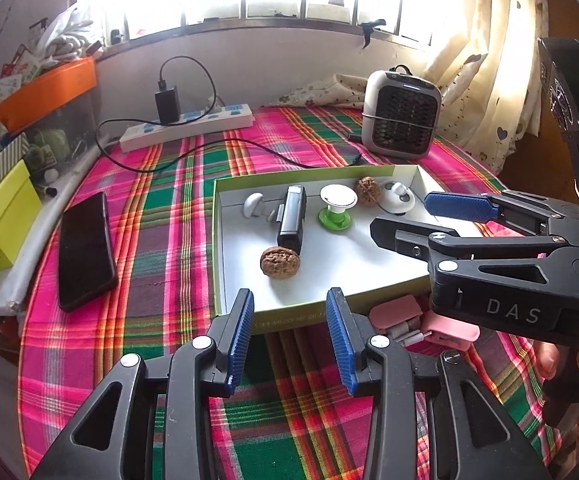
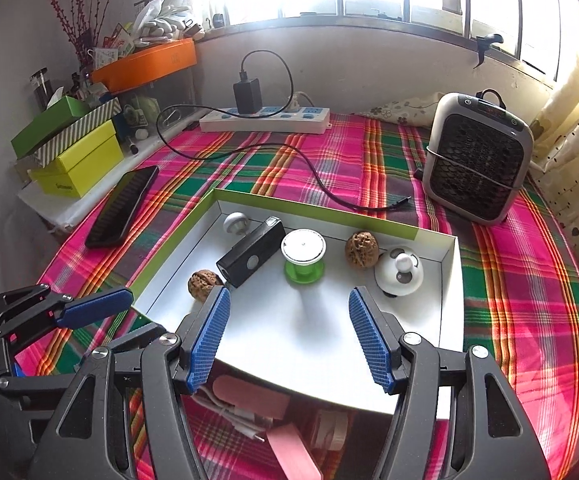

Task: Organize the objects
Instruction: 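Withdraw both open grippers from the box toward the pink clips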

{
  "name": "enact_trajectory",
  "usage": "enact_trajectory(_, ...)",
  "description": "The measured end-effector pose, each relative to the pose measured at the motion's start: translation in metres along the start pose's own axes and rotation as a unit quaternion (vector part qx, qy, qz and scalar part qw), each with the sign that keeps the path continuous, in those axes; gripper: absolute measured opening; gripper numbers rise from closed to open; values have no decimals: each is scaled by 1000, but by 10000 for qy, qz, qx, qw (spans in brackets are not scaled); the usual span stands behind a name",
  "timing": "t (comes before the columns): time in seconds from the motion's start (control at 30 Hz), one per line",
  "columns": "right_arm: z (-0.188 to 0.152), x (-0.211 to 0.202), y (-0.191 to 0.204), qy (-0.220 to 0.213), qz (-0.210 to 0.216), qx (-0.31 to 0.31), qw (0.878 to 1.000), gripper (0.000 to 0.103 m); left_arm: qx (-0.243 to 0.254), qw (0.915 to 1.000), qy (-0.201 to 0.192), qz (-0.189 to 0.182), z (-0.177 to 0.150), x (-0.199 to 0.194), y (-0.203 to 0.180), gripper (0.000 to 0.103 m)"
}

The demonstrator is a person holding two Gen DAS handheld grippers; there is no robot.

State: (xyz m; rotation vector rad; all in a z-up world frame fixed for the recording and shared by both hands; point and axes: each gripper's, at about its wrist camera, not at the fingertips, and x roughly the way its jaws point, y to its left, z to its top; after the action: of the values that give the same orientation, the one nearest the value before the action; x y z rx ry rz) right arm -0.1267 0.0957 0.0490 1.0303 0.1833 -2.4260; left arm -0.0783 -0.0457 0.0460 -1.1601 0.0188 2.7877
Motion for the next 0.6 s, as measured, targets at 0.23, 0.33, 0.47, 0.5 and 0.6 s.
enact_trajectory(0.23, -22, -14, -4, -38, -107, 104, 9999, 63, -103, 9999, -40, -87, -16, -10, 3, 36)
enact_trajectory(0.33, -29, -21, -7, -82, -123, 137, 9998, 63, -156, 9998, -42, -141, -24, -13, 3, 36)
enact_trajectory(0.47, -41, -28, -9, -111, -175, 163, 9997, 63, -152, 9996, -45, -228, -32, -15, 1, 36)
enact_trajectory(0.5, -45, -29, -9, -104, -216, 154, 9996, 63, -146, 9995, -34, -272, -34, -15, 0, 36)
enact_trajectory(0.6, -54, -31, -10, -68, -268, 137, 9995, 63, -161, 9992, 9, -355, -40, -15, -1, 36)
